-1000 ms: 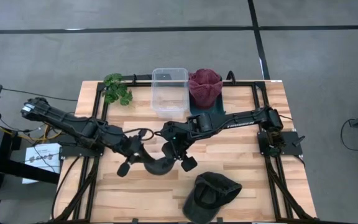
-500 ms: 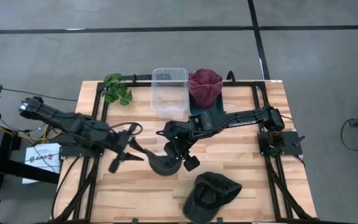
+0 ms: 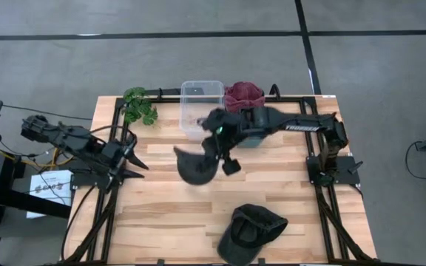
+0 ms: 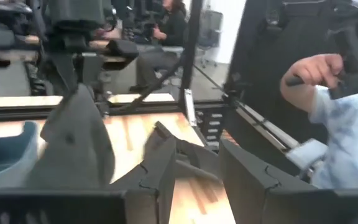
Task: Pick & Place hat
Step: Put the left black cap into the transparent bin
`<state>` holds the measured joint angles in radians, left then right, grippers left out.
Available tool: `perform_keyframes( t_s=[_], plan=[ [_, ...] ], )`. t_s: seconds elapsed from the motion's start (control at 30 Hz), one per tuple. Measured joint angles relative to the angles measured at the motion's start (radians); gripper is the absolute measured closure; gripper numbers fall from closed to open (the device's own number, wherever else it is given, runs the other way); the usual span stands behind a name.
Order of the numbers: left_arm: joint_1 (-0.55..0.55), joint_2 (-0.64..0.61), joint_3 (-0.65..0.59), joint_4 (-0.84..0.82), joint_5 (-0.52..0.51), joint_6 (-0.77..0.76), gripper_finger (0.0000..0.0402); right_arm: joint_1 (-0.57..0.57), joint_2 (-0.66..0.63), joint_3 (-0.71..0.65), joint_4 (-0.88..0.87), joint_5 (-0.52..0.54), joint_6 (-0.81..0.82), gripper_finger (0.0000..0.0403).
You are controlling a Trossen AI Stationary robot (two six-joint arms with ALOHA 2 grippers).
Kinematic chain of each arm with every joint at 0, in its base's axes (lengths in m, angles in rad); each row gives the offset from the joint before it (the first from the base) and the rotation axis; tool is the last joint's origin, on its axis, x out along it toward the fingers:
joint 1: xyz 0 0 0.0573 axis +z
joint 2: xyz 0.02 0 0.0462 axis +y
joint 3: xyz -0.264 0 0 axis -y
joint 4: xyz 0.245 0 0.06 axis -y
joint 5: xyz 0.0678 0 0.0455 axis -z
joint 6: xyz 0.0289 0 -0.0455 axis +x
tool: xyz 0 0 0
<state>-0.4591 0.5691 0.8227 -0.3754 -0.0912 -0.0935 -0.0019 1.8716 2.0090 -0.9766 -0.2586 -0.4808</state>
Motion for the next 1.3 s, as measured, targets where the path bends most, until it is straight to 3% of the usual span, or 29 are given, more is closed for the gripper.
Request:
perform_keyframes(
  t_s=[0.2,0.43,0.93,1.3],
  plan=[
    [0.0,-0.102,-0.087,-0.001,-0.071,0.002,0.0284,-0.112,-0.049,0.0,0.053,-0.001,-0.051,0.0403],
    [0.0,-0.138,-0.138,0.002,-0.081,0.0,0.0284,-0.251,-0.075,0.0,0.136,-0.005,-0.091,0.0403],
    [0.0,-0.123,-0.138,0.009,-0.089,0.003,0.0284,-0.543,-0.067,0.0,0.31,-0.211,-0.156,0.0403],
    [0.001,-0.109,-0.138,0.01,-0.148,0.011,0.0282,-0.645,0.079,0.032,0.378,-0.304,-0.198,0.0403]
  ],
)
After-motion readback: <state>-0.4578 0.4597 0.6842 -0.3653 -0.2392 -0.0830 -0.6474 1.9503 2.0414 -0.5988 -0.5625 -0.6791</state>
